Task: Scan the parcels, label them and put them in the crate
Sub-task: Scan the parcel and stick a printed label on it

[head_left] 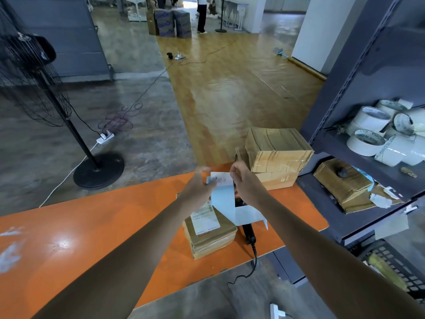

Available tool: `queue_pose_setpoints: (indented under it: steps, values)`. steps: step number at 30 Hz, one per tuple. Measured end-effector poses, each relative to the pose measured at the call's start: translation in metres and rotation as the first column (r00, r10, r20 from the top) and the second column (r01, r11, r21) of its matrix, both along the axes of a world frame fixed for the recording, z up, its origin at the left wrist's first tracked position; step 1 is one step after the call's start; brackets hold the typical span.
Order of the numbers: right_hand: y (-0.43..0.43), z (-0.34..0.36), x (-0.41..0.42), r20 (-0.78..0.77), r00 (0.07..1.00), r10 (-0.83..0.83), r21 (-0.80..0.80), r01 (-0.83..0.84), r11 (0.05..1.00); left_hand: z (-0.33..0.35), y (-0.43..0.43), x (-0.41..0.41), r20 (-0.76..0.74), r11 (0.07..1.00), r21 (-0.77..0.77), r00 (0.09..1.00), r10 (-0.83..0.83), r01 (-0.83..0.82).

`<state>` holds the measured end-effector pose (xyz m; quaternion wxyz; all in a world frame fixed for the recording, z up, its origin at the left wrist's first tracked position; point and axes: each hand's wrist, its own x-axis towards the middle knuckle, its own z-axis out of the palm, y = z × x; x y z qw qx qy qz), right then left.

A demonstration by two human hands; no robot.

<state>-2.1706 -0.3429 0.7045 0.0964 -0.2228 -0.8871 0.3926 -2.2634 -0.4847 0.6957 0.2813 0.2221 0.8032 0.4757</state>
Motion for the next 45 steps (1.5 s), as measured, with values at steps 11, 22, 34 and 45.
queue_pose_setpoints:
  steps: [11,22,34,45]
  values:
    - [0.007,-0.004,0.007,-0.015,0.999,0.051,-0.097,-0.052,0.994,0.000,0.010,0.001,0.006,0.998,0.011,0.998,0.057,-0.057]
    - [0.041,-0.022,0.040,-0.021,0.991,-0.130,-0.356,0.114,0.928,-0.012,0.060,0.020,0.300,0.985,0.026,0.941,0.154,-0.170]
    - [0.095,-0.050,0.064,0.109,0.962,-0.251,-0.345,0.273,0.898,-0.043,0.115,0.047,0.051,0.986,-0.083,0.988,0.148,-0.143]
    - [0.130,-0.106,0.072,0.303,0.916,-0.263,0.107,0.241,0.965,-0.071,0.138,0.044,0.126,0.961,-0.183,0.965,0.232,-0.207]
